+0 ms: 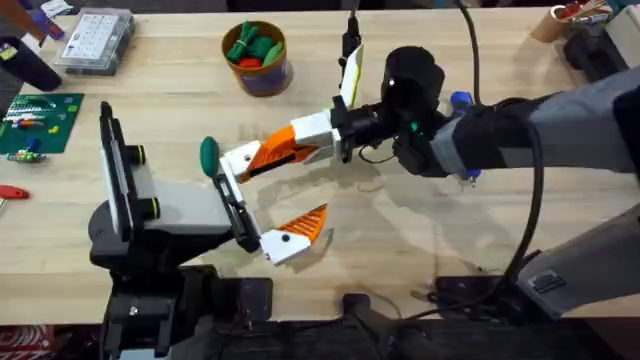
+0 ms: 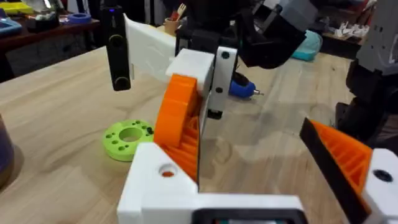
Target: Pick up the gripper from the table and insert it into the empty holder that is missing its gripper. Then pick up a screw, insert it into the mounting hole, and use the screwdriver to tighten it. Finally, clean up the table by picking up the vegetable and placing it into the bucket.
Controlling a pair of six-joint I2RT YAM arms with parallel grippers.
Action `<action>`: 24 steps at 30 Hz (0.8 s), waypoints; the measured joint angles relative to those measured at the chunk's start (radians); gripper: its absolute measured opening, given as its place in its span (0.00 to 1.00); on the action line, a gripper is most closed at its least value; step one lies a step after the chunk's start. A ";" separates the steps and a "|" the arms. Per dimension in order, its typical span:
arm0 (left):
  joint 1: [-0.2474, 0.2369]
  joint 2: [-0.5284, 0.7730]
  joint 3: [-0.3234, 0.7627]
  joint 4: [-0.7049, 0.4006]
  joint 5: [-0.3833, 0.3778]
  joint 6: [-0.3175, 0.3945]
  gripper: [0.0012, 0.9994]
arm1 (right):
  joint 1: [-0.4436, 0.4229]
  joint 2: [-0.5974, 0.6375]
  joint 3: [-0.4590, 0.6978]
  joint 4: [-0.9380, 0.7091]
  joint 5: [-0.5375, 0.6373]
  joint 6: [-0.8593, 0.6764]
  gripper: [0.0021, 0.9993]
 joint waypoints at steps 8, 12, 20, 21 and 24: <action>0.000 0.000 0.000 0.000 0.000 0.000 0.99 | 0.000 0.000 0.000 -0.001 -0.002 -0.001 0.03; -0.004 0.000 0.000 -0.002 0.008 0.004 0.99 | 0.021 0.000 0.000 -0.005 -0.004 -0.005 0.25; -0.004 0.000 0.000 0.000 0.007 0.021 0.99 | 0.024 0.000 0.000 -0.019 0.000 -0.004 0.46; -0.004 0.000 0.000 0.000 0.007 0.023 0.99 | 0.024 0.000 0.000 -0.019 0.000 -0.005 0.48; -0.004 0.000 0.000 -0.001 0.008 0.026 0.99 | 0.024 0.000 0.000 -0.018 -0.006 -0.005 0.53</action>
